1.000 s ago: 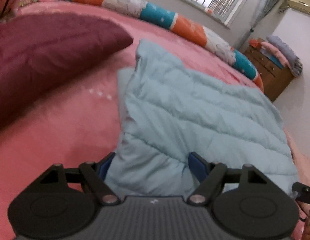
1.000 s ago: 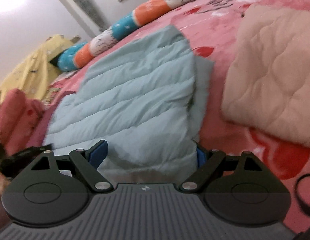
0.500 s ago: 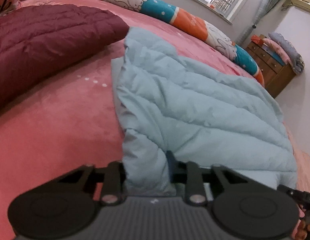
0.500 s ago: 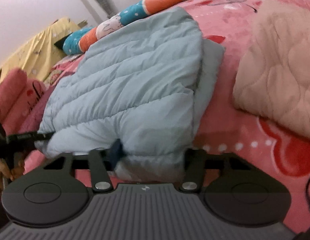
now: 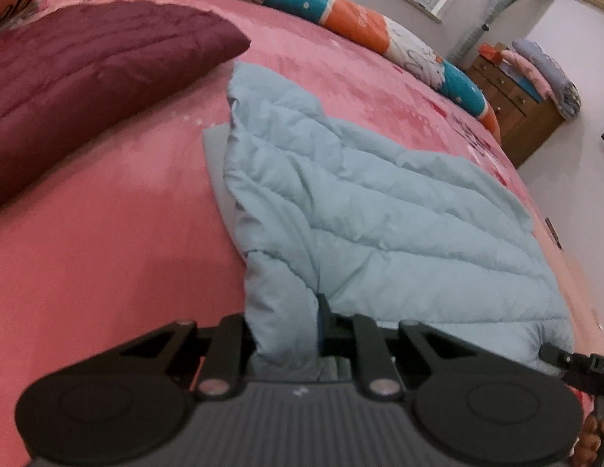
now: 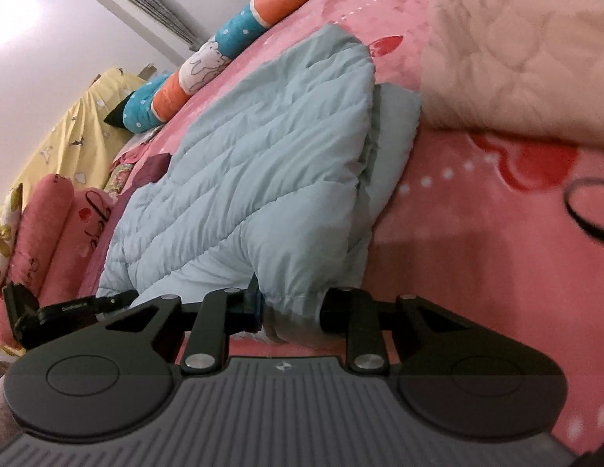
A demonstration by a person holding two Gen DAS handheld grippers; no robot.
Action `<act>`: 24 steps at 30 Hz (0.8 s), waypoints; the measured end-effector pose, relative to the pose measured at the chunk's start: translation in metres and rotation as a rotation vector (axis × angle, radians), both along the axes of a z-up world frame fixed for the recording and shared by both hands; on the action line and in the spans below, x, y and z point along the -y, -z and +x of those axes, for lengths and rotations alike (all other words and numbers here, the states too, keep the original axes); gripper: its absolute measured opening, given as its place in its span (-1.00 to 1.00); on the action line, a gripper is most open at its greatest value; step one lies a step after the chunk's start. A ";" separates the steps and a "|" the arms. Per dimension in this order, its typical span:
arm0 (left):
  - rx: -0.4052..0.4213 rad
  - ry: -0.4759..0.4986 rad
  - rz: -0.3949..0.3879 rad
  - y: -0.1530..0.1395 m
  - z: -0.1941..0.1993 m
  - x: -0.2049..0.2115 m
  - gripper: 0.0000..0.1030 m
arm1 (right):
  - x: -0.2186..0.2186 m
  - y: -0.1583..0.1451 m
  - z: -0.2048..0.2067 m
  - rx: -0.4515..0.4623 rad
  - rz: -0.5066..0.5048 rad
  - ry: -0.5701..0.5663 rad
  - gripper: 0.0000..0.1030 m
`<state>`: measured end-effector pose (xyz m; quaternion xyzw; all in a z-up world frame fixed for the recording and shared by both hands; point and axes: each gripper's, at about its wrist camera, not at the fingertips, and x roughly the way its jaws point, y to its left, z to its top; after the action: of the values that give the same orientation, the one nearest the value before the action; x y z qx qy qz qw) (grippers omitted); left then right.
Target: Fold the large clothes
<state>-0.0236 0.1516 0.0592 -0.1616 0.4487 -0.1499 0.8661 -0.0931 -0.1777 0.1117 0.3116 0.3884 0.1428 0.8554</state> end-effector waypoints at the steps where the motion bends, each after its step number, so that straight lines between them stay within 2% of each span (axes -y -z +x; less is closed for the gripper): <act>1: -0.007 0.005 -0.005 -0.001 -0.008 -0.001 -0.74 | 0.001 -0.002 -0.009 0.000 0.007 0.007 -0.44; 5: -0.021 0.037 -0.003 -0.006 -0.037 -0.002 -0.73 | 0.005 -0.016 -0.044 0.015 0.013 0.039 -0.44; 8: -0.024 0.046 0.007 -0.004 -0.049 0.000 -0.66 | 0.001 -0.021 -0.058 -0.005 -0.063 0.050 -0.42; 11: -0.011 0.036 0.028 -0.004 -0.051 0.002 -0.58 | -0.001 -0.019 -0.059 -0.042 -0.154 0.067 -0.15; 13: -0.002 0.021 0.035 -0.008 -0.055 0.001 -0.48 | 0.001 -0.023 -0.055 -0.039 -0.207 0.098 0.35; 16: 0.025 0.014 0.070 -0.018 -0.065 -0.001 -0.17 | 0.010 -0.027 -0.061 -0.006 -0.224 0.147 0.68; 18: 0.059 -0.009 0.113 -0.028 -0.077 -0.004 0.09 | 0.016 -0.030 -0.064 0.027 -0.235 0.191 0.74; 20: 0.131 -0.009 0.156 -0.042 -0.086 -0.006 0.20 | 0.019 -0.037 -0.071 0.079 -0.253 0.237 0.77; 22: 0.200 -0.013 0.194 -0.057 -0.093 -0.006 0.29 | 0.020 -0.046 -0.077 0.153 -0.265 0.288 0.93; 24: 0.257 -0.010 0.211 -0.067 -0.093 -0.003 0.33 | 0.017 -0.054 -0.075 0.237 -0.257 0.290 0.95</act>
<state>-0.1166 0.1543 0.1260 -0.0515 0.3465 -0.1172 0.9293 -0.1677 -0.1945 0.1654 0.2336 0.2512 0.0033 0.9393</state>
